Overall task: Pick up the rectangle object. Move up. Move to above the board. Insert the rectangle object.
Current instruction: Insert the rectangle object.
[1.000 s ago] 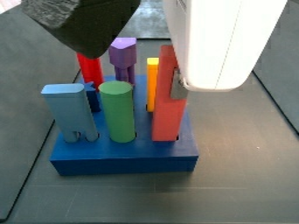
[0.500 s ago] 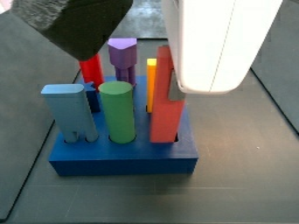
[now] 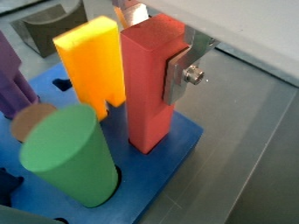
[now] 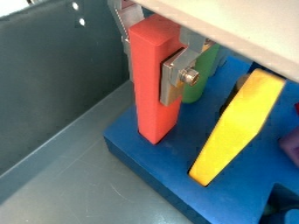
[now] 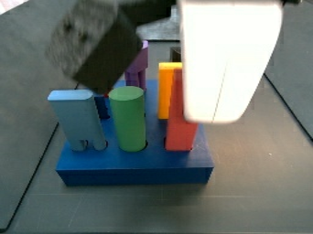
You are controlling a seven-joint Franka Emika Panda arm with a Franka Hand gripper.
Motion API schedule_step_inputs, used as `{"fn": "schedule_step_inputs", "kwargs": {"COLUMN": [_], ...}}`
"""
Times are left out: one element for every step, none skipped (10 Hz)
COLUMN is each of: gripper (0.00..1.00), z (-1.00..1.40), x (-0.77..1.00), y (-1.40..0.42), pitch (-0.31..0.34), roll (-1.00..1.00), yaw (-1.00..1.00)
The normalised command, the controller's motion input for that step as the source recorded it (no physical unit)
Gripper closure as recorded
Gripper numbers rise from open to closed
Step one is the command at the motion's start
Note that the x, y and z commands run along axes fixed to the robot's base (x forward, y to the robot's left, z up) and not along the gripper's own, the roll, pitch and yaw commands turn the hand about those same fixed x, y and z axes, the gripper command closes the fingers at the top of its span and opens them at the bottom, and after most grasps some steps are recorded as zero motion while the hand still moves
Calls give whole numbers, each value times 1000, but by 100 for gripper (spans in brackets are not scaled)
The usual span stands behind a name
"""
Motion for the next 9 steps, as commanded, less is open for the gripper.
{"fn": "schedule_step_inputs", "kwargs": {"gripper": [100, 100, 100, 100, 100, 100, 100, 100, 100], "z": [-520, -454, -380, -357, -303, -206, -131, -3, 0], "x": [0, 0, 0, 0, 0, 0, -31, 0, 0], "y": [-109, -140, -131, -103, -80, -57, 31, 74, 0], "pitch": [-151, -134, -121, -131, -107, -90, -130, -34, 0], "roll": [87, 104, 107, 86, 40, 0, -107, -84, 0], "yaw": [-69, 0, 69, 123, 83, 3, 0, -6, 0]}}
